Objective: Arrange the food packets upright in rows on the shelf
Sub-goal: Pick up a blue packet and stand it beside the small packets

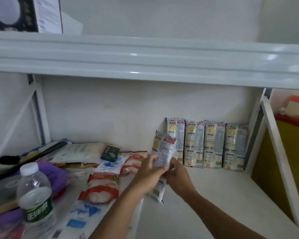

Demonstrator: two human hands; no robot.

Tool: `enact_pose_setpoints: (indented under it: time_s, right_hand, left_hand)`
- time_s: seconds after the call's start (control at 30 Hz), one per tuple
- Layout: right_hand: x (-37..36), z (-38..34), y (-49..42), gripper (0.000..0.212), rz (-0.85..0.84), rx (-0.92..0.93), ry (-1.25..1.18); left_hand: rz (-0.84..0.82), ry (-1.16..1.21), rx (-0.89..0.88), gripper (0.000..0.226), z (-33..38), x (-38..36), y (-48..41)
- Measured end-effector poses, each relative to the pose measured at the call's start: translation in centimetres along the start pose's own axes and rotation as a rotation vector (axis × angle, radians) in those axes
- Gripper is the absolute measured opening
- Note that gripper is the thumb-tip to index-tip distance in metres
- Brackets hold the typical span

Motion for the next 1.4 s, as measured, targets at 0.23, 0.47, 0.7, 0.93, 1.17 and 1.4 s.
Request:
enact_pose_setpoints:
  time_s: [0.23, 0.47, 0.7, 0.93, 1.17, 1.4]
  right_hand:
    - [-0.1, -0.2, 1.6, 0.045, -0.028, 0.144, 0.056]
    - [0.3, -1.2, 2.3, 0.043, -0.126, 0.224, 0.005]
    - [1.3, -1.1, 1.7, 0.049, -0.097, 0.163, -0.198]
    - [3.8, -0.1, 0.5, 0.043, -0.079, -0.033, -0.452]
    - [5.0, 0.1, 0.3, 0.028, -0.058, -0.076, -0.546]
    - [5.4, -1.0, 0.7, 0.026, -0.065, -0.05, -0.592]
  left_hand:
    - [0.067, -0.204, -0.018, 0.051, -0.6, -1.2, -0.3]
    - [0.144, -0.408, -0.095, 0.043, 0.5, 0.6, -1.0]
    - [0.269, -0.337, -0.129, 0.045, -0.7, 3.4, -2.0]
    - [0.172, -0.005, -0.087, 0.023, -2.2, 2.5, -2.5]
    - [0.173, 0.317, -0.135, 0.025, 0.0, 1.5, -2.5]
    - [0.319, 0.332, -0.245, 0.024, 2.0, 2.9, -2.4]
Point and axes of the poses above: each hand's wrist, its own y-axis away from the middle knuckle, its own x-axis out of the back of the hand, z = x × y, the point moved 10 cm from there along -y, towards the middle knuckle, and after that the axes turned 11 degrees about -x, right-handed, at the moved point
